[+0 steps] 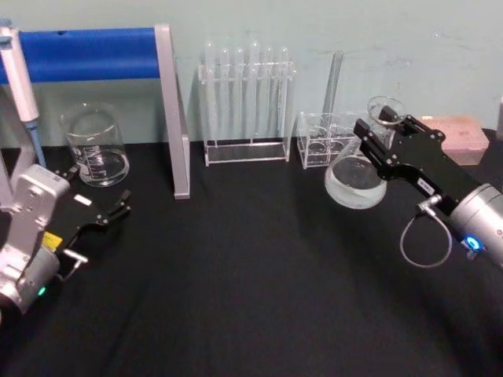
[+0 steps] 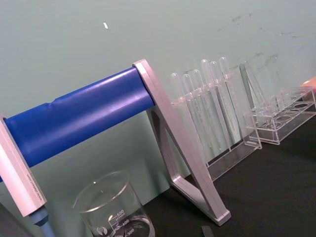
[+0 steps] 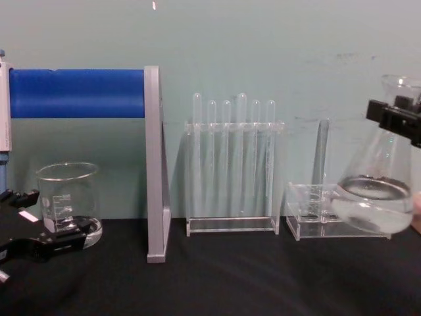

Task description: Grasp the erlenmeyer flask with one hand, shake it three times, then place it back.

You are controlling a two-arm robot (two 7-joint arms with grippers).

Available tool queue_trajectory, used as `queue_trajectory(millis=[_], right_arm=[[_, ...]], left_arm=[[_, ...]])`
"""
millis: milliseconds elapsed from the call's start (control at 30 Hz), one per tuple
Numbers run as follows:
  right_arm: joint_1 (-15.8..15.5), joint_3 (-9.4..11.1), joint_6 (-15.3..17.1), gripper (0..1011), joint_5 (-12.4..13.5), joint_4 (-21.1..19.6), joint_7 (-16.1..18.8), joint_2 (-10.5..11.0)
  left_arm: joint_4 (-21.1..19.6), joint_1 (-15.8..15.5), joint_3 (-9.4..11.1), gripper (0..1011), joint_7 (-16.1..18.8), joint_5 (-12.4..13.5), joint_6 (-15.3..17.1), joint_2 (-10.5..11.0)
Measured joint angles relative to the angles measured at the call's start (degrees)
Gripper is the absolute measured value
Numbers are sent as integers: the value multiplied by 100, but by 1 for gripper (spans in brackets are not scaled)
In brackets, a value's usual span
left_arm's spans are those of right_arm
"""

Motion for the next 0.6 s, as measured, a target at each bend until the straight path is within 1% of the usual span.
queue_trajectory(millis=[100, 200, 300, 400, 467, 500, 533, 600], right_arm=[[-48, 37, 8, 453, -24, -37, 5, -6], [-78, 43, 27, 453, -41, -65, 84, -26], [-60, -19, 45, 453, -44, -66, 258, -64], [30, -153, 57, 453, -44, -17, 487, -108], [128, -288, 61, 453, -43, 39, 665, -140], [194, -387, 60, 453, -33, 78, 791, -162], [194, -387, 60, 453, -33, 78, 791, -162], [298, -540, 58, 453, -13, 136, 974, -191]], left_arm=[[0, 0, 0, 1001, 0, 0, 0, 0], [0, 0, 0, 1001, 0, 0, 0, 0], [0, 0, 1, 1001, 0, 0, 0, 0], [0, 0, 0, 1001, 0, 0, 0, 0], [0, 0, 0, 1001, 0, 0, 0, 0], [0, 0, 0, 1001, 0, 0, 0, 0], [0, 0, 0, 1001, 0, 0, 0, 0], [0, 0, 0, 1001, 0, 0, 0, 0]])
